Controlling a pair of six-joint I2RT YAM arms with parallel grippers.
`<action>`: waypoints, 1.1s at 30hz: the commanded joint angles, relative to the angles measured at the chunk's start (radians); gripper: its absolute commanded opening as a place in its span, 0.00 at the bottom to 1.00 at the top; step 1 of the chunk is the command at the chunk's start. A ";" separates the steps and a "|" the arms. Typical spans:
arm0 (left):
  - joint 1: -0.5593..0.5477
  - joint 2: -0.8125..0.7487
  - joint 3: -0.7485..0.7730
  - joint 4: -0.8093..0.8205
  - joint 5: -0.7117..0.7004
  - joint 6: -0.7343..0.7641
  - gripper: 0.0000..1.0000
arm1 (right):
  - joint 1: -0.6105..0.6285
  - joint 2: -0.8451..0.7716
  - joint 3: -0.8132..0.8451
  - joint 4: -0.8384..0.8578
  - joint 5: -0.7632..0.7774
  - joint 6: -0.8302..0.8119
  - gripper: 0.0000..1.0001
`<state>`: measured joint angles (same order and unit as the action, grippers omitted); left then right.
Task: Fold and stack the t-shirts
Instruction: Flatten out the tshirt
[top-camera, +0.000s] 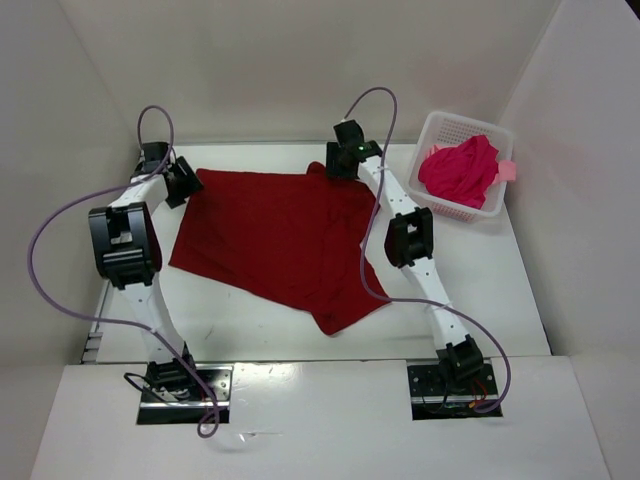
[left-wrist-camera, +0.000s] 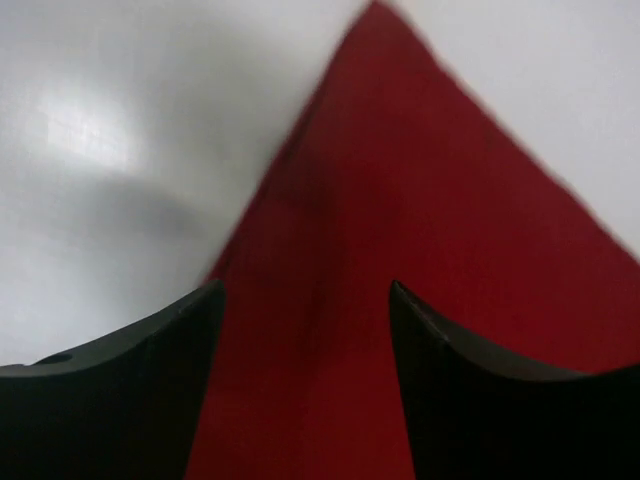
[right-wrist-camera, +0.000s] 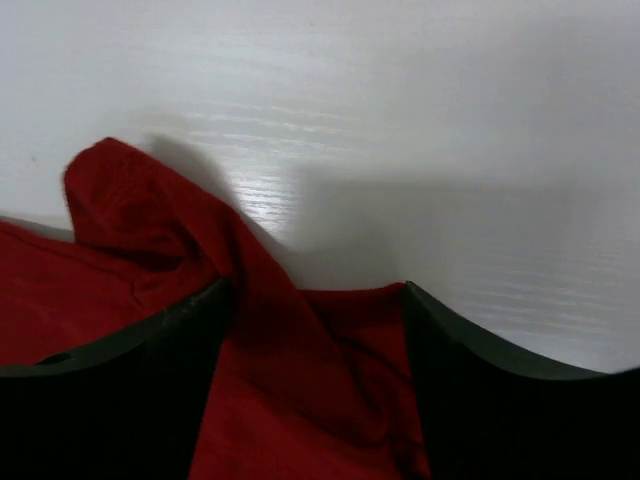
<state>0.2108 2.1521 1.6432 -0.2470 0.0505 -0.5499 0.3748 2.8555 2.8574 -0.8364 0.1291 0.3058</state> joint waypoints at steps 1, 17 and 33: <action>-0.043 -0.240 -0.152 0.038 -0.004 0.056 0.71 | -0.016 -0.030 -0.024 -0.003 -0.042 -0.028 0.71; -0.134 -0.564 -0.493 -0.199 -0.152 0.067 0.66 | -0.066 -0.036 0.138 0.186 -0.045 0.042 0.27; -0.177 -0.451 -0.491 -0.077 -0.325 0.099 0.61 | -0.056 -1.013 -0.846 0.362 -0.108 -0.043 0.35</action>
<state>0.0414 1.6569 1.1252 -0.3611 -0.2081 -0.4927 0.3088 2.0579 2.1723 -0.6373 0.0299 0.2874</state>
